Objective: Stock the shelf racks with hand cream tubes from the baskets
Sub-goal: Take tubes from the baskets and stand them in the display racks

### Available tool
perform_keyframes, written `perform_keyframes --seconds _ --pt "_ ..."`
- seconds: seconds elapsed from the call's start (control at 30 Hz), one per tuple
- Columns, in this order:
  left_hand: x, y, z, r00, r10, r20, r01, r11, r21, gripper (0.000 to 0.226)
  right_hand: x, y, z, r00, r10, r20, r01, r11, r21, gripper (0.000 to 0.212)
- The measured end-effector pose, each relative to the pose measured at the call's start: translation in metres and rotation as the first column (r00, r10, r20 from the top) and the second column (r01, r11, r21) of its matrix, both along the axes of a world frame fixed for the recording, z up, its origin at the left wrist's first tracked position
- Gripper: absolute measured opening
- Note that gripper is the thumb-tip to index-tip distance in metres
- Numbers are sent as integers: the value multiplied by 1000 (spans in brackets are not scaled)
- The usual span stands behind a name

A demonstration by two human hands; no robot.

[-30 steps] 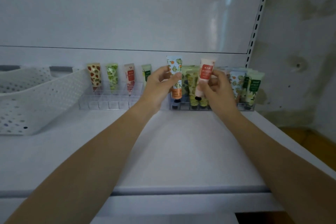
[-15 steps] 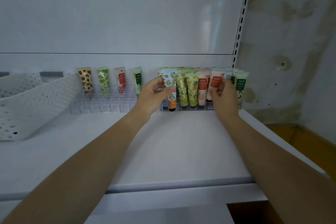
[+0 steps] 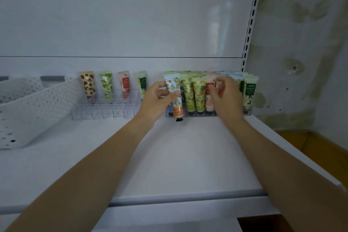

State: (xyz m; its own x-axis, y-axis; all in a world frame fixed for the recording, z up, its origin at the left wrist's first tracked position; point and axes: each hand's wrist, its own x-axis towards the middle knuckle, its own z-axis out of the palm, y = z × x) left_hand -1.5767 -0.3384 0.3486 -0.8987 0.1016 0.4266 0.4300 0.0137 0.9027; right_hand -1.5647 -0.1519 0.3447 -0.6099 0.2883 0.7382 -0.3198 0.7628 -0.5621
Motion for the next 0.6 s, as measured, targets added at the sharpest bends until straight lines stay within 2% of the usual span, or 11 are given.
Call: perform_keyframes --seconds 0.03,0.1,0.17,0.37,0.5,0.57,0.6 --pt "-1 0 0 1000 11 14 -11 1000 12 24 3 -7 0 992 124 31 -125 992 23 17" --pt "-1 1 -1 999 25 21 -26 1000 15 26 10 -22 -4 933 330 143 -337 941 26 23" --pt "0 4 -2 1000 18 16 -18 999 26 23 13 -33 -9 883 424 204 -435 900 12 36" --pt "5 9 -3 1000 -6 -7 6 1000 -19 21 15 -34 -11 850 484 207 -487 872 -39 47" --pt "5 12 -4 992 -40 -123 30 996 -89 20 17 -32 -7 858 488 162 -489 872 -33 33" --pt "5 10 -7 968 -18 -249 -46 968 -248 30 16 -25 1 898 434 68 -426 899 -105 31" --pt "4 9 -9 940 -18 -340 -117 921 -372 32 15 -20 4 929 370 11 -364 917 -166 30"
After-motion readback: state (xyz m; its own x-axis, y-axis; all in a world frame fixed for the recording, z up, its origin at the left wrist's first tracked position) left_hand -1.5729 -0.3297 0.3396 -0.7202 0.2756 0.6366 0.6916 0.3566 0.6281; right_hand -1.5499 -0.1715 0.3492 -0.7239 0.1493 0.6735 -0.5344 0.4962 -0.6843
